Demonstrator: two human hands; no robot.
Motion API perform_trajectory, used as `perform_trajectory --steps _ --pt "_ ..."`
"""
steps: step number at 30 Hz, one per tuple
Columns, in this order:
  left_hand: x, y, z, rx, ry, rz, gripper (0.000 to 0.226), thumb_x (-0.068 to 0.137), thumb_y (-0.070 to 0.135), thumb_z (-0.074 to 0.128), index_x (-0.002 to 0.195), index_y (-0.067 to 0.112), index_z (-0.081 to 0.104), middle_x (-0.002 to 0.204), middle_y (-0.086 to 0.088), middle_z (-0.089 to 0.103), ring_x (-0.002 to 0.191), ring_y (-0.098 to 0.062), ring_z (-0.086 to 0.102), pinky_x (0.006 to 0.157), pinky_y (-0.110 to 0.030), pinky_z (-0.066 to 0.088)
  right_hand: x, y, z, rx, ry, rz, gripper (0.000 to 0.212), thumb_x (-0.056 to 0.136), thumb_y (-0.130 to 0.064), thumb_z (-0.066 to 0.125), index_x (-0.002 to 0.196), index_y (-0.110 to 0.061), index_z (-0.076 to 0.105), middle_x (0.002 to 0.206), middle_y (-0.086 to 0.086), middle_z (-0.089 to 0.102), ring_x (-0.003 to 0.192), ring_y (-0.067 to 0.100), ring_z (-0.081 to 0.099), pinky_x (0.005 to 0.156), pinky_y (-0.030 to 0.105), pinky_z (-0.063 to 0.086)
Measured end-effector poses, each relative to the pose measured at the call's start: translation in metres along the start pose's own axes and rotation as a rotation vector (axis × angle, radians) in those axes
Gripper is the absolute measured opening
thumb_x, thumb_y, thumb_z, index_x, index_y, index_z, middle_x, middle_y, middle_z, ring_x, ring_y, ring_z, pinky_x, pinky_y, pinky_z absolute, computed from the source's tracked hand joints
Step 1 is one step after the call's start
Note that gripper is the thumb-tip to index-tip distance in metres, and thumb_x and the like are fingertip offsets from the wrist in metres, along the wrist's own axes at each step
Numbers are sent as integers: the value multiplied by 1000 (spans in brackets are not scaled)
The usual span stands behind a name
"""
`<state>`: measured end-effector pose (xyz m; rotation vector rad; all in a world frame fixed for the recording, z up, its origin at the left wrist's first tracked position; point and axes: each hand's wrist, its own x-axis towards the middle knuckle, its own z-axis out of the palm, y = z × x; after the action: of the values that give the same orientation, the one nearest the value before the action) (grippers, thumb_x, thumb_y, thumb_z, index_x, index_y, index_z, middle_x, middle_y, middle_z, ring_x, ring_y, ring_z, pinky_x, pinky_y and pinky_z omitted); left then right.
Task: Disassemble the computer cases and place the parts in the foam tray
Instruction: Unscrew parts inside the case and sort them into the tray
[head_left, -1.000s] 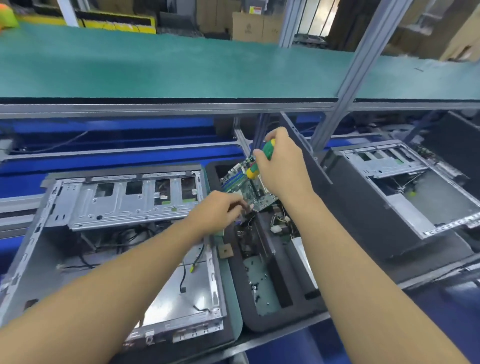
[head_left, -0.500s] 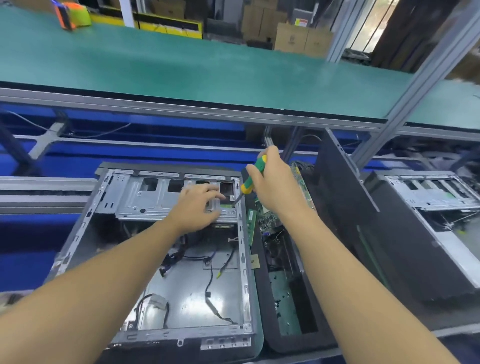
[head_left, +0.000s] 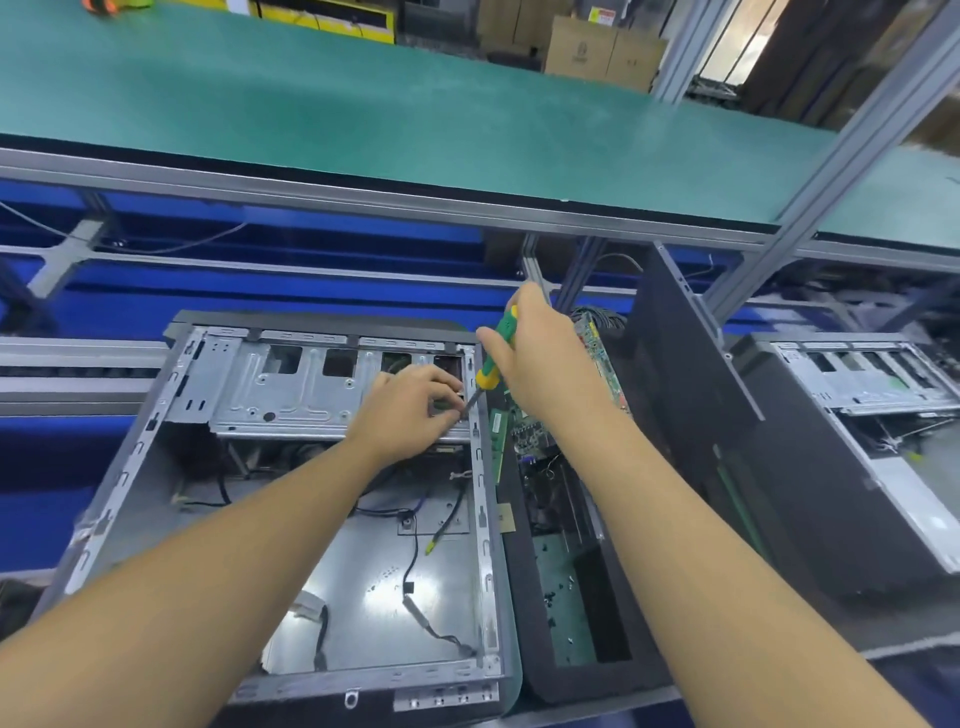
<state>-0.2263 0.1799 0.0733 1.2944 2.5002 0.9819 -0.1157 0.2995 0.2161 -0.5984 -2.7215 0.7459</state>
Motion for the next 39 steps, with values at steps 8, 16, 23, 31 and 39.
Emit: perform_trajectory --steps 8,16,23,31,39 --pt "-2 -2 0 16 -6 6 9 88 33 68 88 39 74 107 31 53 112 -4 51 99 -42 36 10 -14 -1 -201 -124 -99 44 94 -46 64 100 -11 38 70 0 46 55 14 40 46 27 28" --pt "-3 -2 -3 -79 -35 -11 33 76 20 53 93 39 73 119 24 61 105 0 51 105 -44 38 20 -12 -11 -144 -227 -80 26 100 -29 58 100 -13 38 77 2 51 62 18 47 49 31 32" --pt "-3 -2 0 8 -44 -4 31 74 38 49 96 38 71 111 31 47 107 5 42 92 -26 19 25 -19 -22 -170 -509 -203 22 95 -9 58 98 -28 48 98 -3 61 81 23 59 65 36 49" --pt "-3 -3 2 15 -51 3 25 78 34 55 96 41 72 117 31 53 105 10 39 96 -27 21 29 -23 -14 -592 -208 -135 34 108 -44 31 117 -22 55 90 2 48 90 33 58 68 38 46" --pt "-3 -2 3 -2 -21 -2 19 75 37 53 85 47 65 109 33 51 101 10 39 93 -28 23 32 -24 -29 -237 -489 -59 22 99 -17 45 118 -29 47 106 -2 48 76 16 47 61 31 35"
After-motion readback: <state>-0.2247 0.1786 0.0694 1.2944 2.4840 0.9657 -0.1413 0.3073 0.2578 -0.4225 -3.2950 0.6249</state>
